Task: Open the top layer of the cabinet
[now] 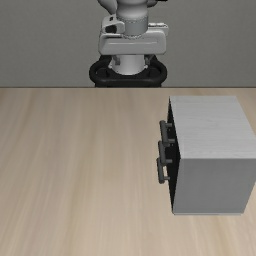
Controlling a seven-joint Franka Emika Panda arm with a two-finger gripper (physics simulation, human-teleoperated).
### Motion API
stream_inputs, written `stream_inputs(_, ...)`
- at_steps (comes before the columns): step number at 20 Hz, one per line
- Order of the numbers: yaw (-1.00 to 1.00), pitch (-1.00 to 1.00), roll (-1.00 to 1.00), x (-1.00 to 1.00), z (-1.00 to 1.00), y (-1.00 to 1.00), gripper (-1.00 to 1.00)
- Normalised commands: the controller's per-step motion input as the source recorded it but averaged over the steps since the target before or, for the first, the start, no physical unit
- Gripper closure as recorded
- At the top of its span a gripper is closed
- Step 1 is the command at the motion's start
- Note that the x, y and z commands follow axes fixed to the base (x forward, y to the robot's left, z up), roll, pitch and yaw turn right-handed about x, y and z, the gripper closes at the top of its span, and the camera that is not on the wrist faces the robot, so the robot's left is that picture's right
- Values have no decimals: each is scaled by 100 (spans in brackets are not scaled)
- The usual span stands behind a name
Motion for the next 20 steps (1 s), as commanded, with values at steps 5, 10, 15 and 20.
stream_inputs(5, 0, 0, 0, 80, 0, -20, -100)
stream_inputs(10, 0, 0, 0, 100, 0, 0, -100)
stream_inputs(15, 0, 0, 0, 100, 0, 0, -100)
stream_inputs(20, 0, 0, 4, 80, 0, 0, -100)
